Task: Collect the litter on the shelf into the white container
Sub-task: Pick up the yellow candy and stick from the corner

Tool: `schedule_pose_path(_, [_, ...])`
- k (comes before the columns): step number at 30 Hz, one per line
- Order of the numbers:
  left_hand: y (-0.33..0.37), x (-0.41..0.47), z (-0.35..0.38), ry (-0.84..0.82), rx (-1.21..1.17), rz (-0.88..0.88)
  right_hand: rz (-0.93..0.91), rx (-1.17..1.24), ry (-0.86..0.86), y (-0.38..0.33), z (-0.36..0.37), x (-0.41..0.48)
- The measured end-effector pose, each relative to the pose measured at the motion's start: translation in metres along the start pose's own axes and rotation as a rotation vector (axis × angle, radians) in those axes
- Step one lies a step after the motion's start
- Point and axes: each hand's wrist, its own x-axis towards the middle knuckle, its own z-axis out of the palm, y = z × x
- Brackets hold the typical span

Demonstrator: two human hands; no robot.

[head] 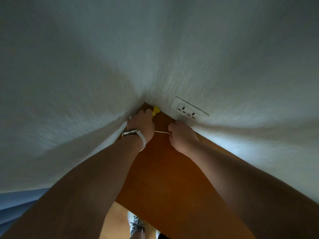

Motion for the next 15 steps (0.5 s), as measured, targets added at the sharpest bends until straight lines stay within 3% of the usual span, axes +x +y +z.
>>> schedule_pose_path(8, [-0.010,-0.033,0.002,0.000,-0.066,0.005,0.007,-0.142,-0.133,-0.005,-0.003,-0.019])
schedule_pose_path(15, [-0.008,-0.067,-0.013,0.042,-0.229,-0.035,0.085,0.045,-0.070,-0.005,-0.001,-0.056])
